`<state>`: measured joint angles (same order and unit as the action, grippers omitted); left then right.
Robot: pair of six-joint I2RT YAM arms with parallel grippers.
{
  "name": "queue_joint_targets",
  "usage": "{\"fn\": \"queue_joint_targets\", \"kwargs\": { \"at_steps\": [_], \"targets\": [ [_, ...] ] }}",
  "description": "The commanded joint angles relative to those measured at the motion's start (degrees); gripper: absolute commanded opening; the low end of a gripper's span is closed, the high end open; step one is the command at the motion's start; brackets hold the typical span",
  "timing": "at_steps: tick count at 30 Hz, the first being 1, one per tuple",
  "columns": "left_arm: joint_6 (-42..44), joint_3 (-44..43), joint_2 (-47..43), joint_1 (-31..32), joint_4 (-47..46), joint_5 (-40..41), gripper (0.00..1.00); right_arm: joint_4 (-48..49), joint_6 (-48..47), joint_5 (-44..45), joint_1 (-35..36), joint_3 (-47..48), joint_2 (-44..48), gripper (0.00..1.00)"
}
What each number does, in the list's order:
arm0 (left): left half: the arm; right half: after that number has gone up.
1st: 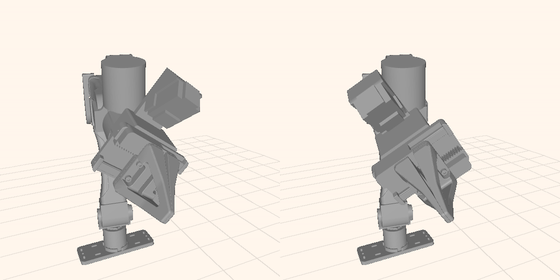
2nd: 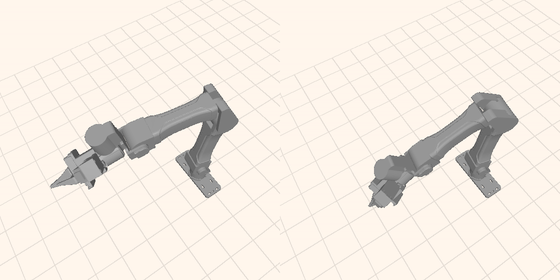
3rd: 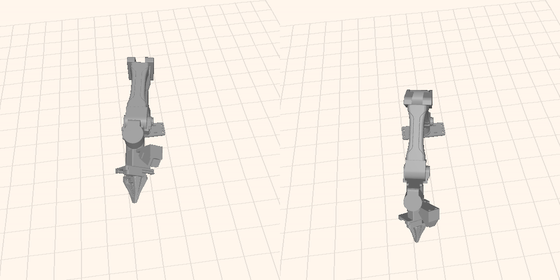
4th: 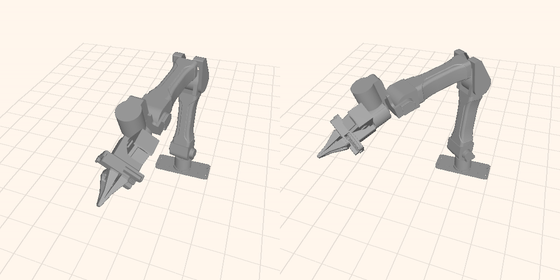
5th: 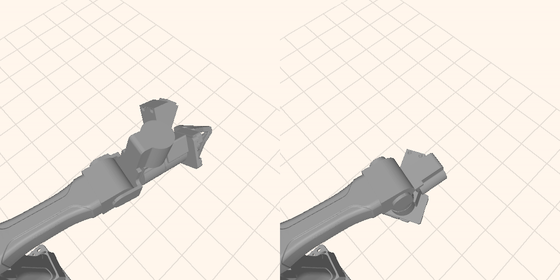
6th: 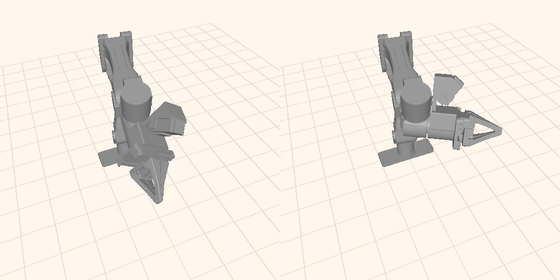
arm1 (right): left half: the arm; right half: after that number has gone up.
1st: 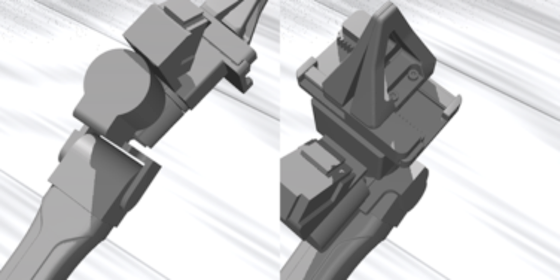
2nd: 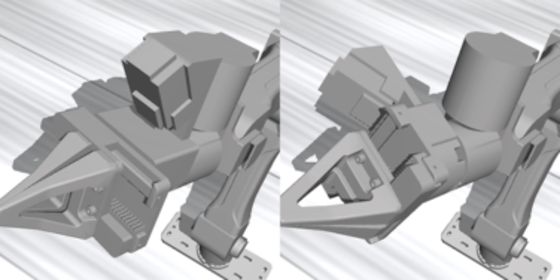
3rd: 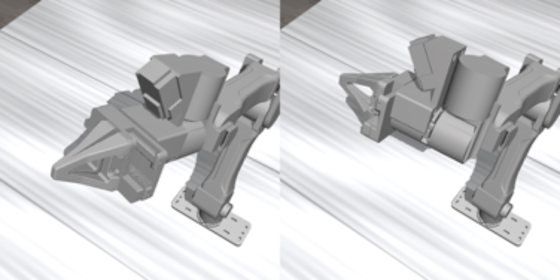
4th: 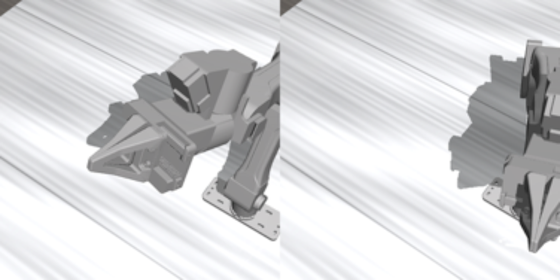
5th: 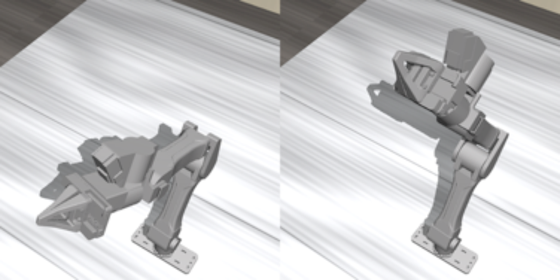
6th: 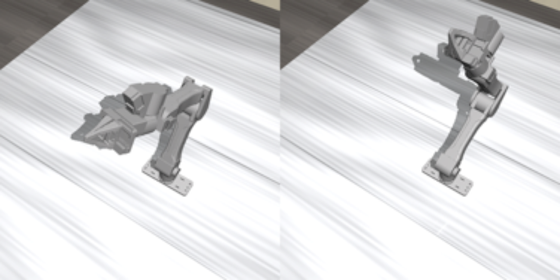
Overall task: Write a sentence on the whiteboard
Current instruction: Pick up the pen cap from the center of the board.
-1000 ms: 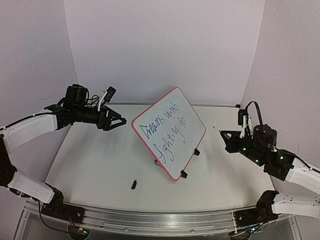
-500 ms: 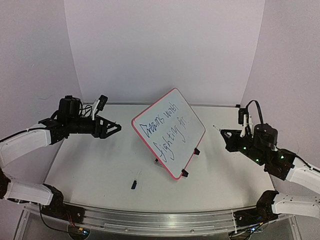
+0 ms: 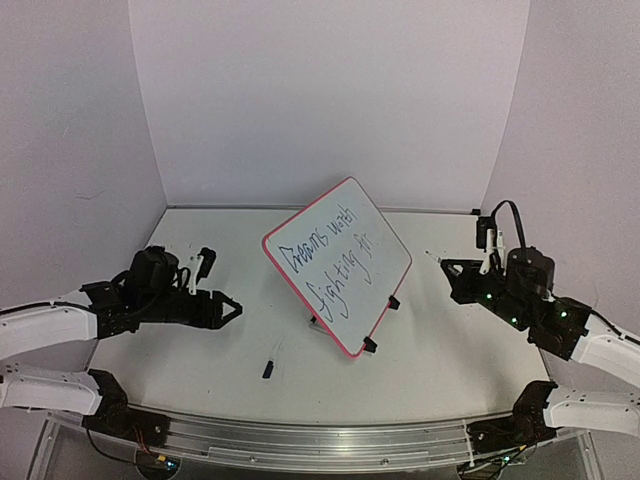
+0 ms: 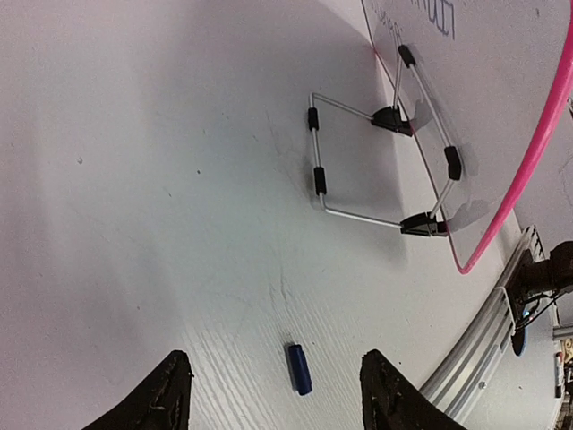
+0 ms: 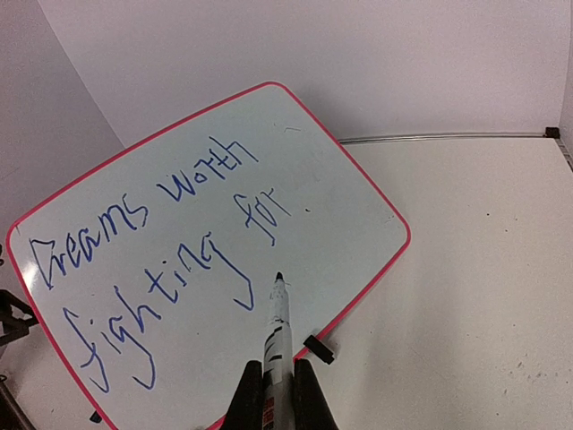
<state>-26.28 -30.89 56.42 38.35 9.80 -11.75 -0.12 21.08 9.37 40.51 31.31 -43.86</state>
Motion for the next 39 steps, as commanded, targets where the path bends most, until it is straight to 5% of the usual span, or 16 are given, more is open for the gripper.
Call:
{"fn": "queue_joint_targets", "kwargs": {
  "at_steps": [1, 8, 15, 39],
  "targets": [
    [-8.6, 0.6, 2.0, 9.0, 2.9, 12.7, 0.6, 0.9, 0.9, 0.4, -0.2, 1.0, -0.5, 0.0],
    [-15.2, 0.2, 12.2, 20.4, -2.7, 16.2, 0.56, 0.9, 1.2, 0.1, -0.2, 0.7, -0.3, 0.0],
    [-17.1, -2.8, 22.6, 24.8, -7.4, 15.9, 0.53, 0.9, 1.6, 0.2, -0.2, -0.2, 0.5, 0.0],
    [-17.9, -13.1, 34.8, 31.8, 9.1, 26.6, 0.28, 0.4, 1.7, 1.4, -0.2, -1.4, 2.2, 0.0]
  ]
}}
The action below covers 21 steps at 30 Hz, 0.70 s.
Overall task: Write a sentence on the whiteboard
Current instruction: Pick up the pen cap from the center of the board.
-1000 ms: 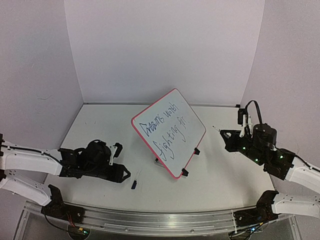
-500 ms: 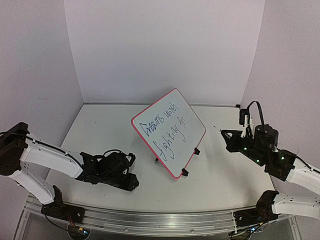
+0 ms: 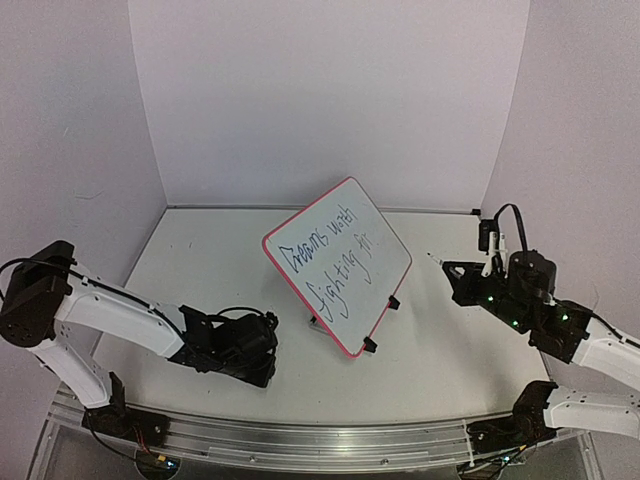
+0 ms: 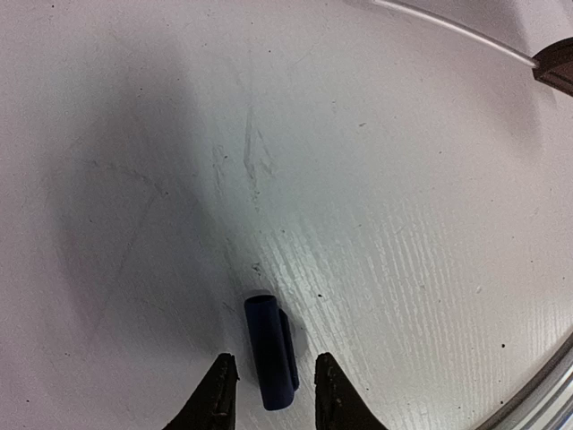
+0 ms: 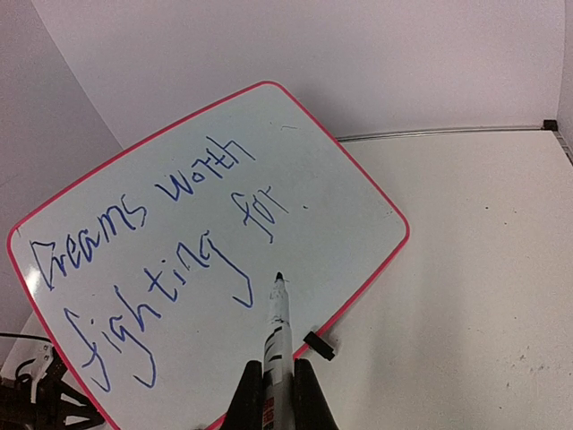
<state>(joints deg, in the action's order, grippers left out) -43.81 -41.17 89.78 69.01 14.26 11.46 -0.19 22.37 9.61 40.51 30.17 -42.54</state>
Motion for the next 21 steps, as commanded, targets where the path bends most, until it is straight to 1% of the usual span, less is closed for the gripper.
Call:
{"fn": "queue_joint_targets", "kwargs": {
  "at_steps": [1, 7, 11, 15, 16, 17, 20, 21],
  "targets": [
    [-0.4, -3.2, 1.6, 1.5, 5.4, 4.0, 0.28, 0.4, 0.4, 1.2, -0.2, -0.3, 0.9, 0.0],
    [-0.5, -4.4, 2.9, 3.2, 7.5, 5.5, 0.26, 0.3, 0.4, 1.2, -0.2, -0.3, 0.9, 0.0],
    [0.1, -4.9, 4.4, 3.5, 6.5, 5.0, 0.19, 0.3, 0.3, 1.3, -0.2, -0.3, 0.9, 0.0],
    [-0.2, -5.1, 4.6, 3.6, 7.3, 5.2, 0.06, 0.3, 0.3, 1.3, -0.3, 0.0, 0.8, 0.0],
    [-0.3, -5.1, 4.6, 3.7, 7.5, 5.4, 0.05, 0.3, 0.3, 1.2, -0.2, 0.1, 0.8, 0.0],
    [-1.2, -5.0, 3.9, 3.6, 8.6, 6.3, 0.01, -1.4, 0.4, 1.2, -0.2, 0.8, 0.8, 0.0],
    [-3.4, -3.5, 0.4, 3.9, 9.8, 8.3, 0.0, -7.8, 0.0, 1.0, -0.2, 4.6, 0.3, 0.0],
    [-4.2, -2.1, -2.1, 3.9, 9.9, 9.2, 0.0, -10.1, -0.3, 1.4, -0.3, 6.1, 0.2, 0.0]
  ]
}}
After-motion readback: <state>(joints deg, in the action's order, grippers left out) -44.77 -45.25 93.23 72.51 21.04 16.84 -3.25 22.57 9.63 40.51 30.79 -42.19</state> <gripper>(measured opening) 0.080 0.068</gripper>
